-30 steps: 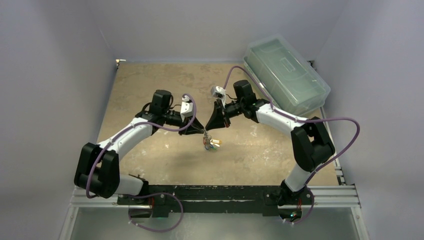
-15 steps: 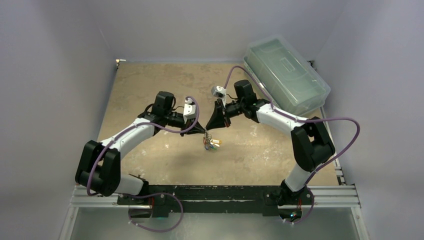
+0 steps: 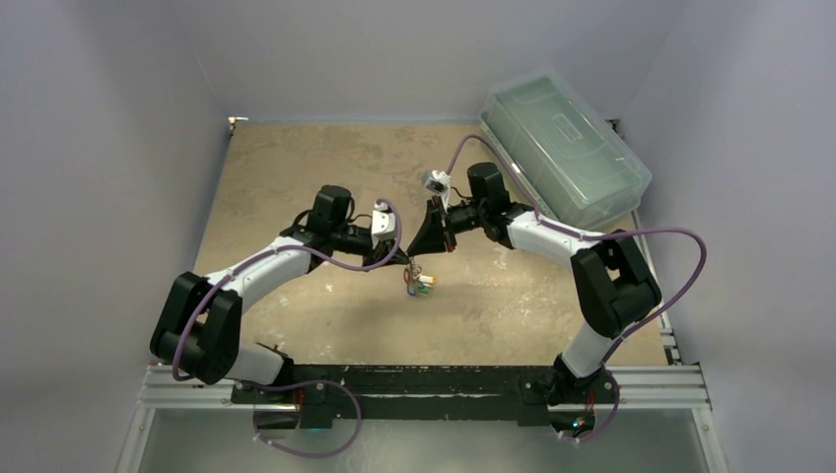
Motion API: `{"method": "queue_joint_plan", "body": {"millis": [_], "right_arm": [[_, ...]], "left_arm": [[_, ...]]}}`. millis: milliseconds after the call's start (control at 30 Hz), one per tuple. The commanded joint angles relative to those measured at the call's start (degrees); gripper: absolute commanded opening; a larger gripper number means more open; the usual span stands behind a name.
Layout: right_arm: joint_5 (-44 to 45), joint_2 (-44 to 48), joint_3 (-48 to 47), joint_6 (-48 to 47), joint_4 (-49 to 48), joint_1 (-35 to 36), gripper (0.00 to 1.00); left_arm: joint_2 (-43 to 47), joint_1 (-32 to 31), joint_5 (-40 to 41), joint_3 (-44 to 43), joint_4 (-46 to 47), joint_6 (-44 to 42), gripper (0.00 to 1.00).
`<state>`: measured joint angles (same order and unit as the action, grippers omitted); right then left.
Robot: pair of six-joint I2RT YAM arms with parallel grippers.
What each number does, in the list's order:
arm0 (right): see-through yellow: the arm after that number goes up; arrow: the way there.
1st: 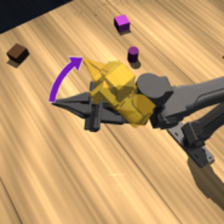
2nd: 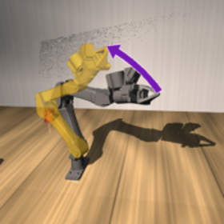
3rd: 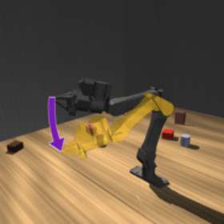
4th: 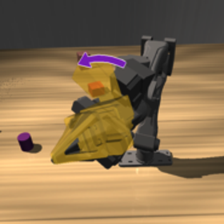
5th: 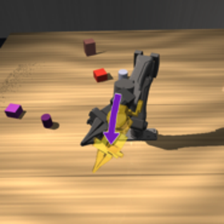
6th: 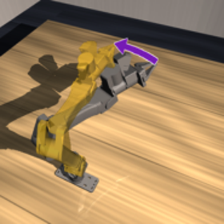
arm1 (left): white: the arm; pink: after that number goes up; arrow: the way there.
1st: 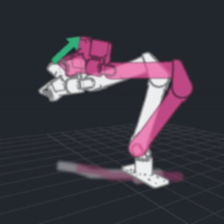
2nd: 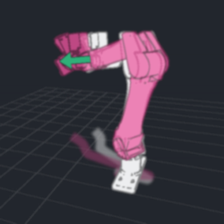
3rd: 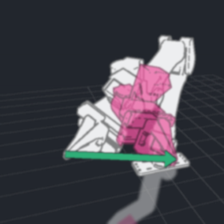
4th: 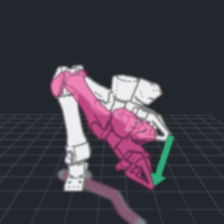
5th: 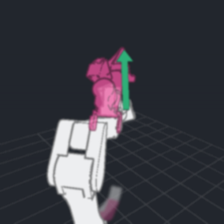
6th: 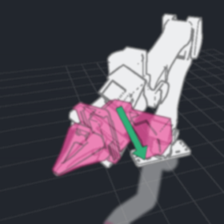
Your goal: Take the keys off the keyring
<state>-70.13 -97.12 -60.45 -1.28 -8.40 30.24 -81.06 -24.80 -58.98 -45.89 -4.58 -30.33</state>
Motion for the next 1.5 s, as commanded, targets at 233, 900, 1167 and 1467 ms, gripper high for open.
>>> {"method": "queue_joint_plan", "body": {"millis": [233, 900, 1167, 1467], "right_arm": [[-3.8, 1.6, 3.4, 11.7, -17.2, -0.9, 0.0], [-2.0, 2.7, 2.6, 7.7, -13.7, -0.9, 0.0], [-2.3, 2.2, 5.3, 17.7, -27.2, -0.9, 0.0], [-4.1, -0.4, 8.4, 32.9, -46.1, -0.9, 0.0]], "left_arm": [[1.5, 2.4, 0.2, -4.2, -11.5, -4.7, 0.3], [3.6, 7.7, -13.0, -0.7, 6.8, 14.1, 0.28], [2.1, 3.9, -11.3, 0.0, 8.1, 15.0, 0.26], [1.5, 3.4, -10.3, 0.7, 9.1, 15.0, 0.13]]}}
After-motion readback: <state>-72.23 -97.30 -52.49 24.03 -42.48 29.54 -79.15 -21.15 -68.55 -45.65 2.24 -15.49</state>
